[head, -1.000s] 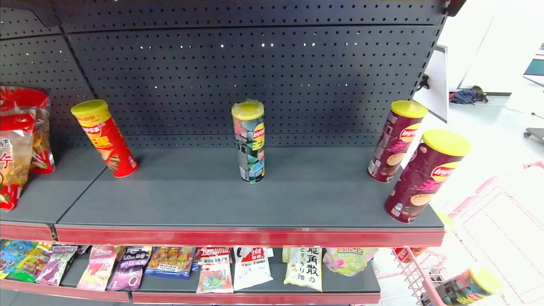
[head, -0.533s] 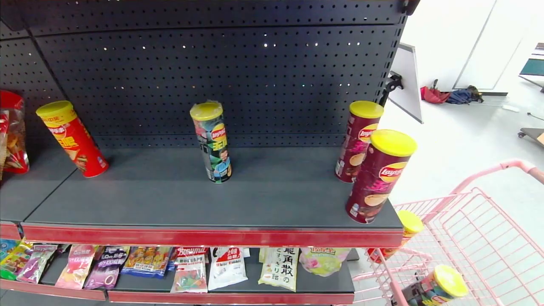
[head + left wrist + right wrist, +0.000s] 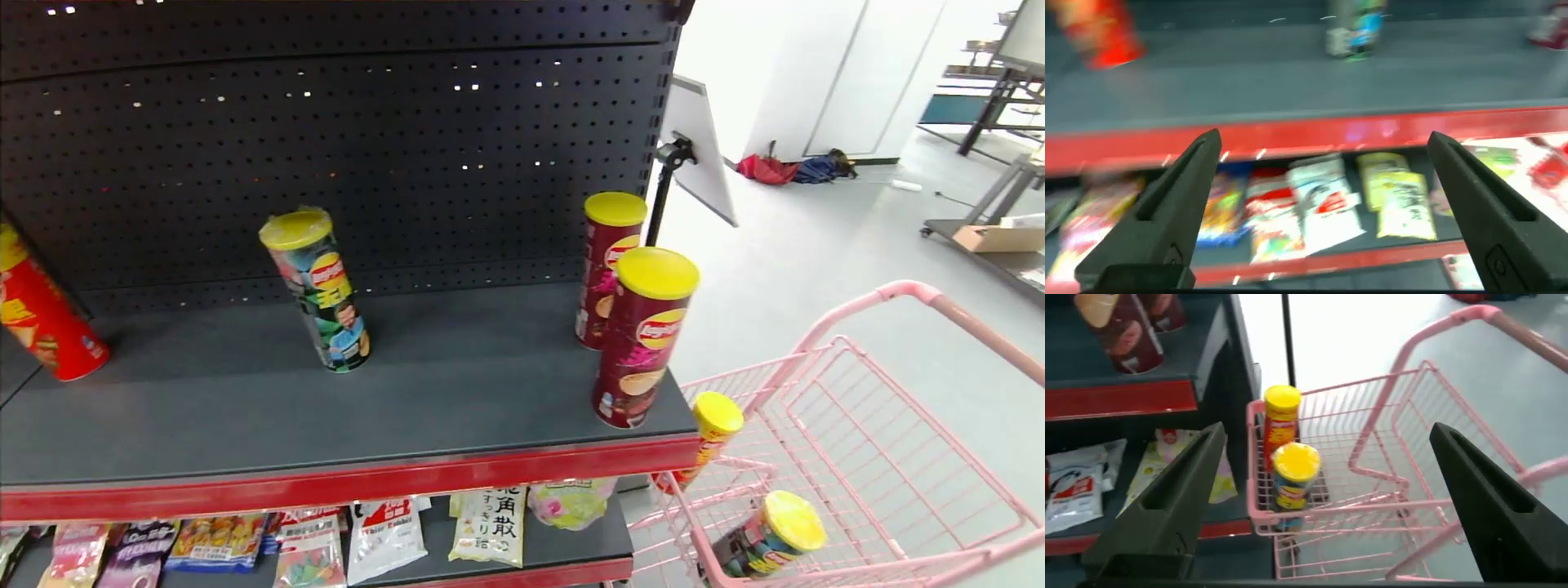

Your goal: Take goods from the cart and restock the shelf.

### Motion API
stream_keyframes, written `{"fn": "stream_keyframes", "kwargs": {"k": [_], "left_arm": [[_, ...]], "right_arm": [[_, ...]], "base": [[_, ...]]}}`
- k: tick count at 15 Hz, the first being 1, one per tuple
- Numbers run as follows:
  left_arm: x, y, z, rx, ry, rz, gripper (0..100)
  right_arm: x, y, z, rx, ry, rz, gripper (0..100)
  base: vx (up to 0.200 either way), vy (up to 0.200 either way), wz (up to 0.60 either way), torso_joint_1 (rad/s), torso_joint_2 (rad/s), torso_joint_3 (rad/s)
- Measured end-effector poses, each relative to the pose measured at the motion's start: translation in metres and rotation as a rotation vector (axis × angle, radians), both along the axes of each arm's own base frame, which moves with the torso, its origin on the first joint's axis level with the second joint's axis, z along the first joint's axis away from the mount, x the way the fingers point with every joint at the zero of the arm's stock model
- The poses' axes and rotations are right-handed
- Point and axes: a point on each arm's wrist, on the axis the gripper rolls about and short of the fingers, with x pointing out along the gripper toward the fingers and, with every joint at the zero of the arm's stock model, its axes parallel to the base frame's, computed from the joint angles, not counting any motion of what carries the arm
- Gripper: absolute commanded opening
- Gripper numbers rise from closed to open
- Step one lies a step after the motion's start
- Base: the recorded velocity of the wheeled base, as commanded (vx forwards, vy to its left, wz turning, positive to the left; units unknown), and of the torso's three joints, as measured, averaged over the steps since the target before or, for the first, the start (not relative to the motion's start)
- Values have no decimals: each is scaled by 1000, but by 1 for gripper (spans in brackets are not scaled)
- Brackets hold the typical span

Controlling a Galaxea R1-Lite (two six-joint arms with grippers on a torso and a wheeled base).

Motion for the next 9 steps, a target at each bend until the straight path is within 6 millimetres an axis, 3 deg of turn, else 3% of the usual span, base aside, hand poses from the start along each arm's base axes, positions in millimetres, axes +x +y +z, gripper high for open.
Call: {"fn": "stream_keyframes", "kwargs": {"k": [3,9], "left_arm": [[0,0,0,0,0,0,100],[0,0,0,0,1,0,100]], "right_arm": [[0,0,0,0,0,0,100],[0,0,0,2,-1,0,100]], "base": [[0,0,-600,-2,2,4],[0,0,0,0,0,0]]}}
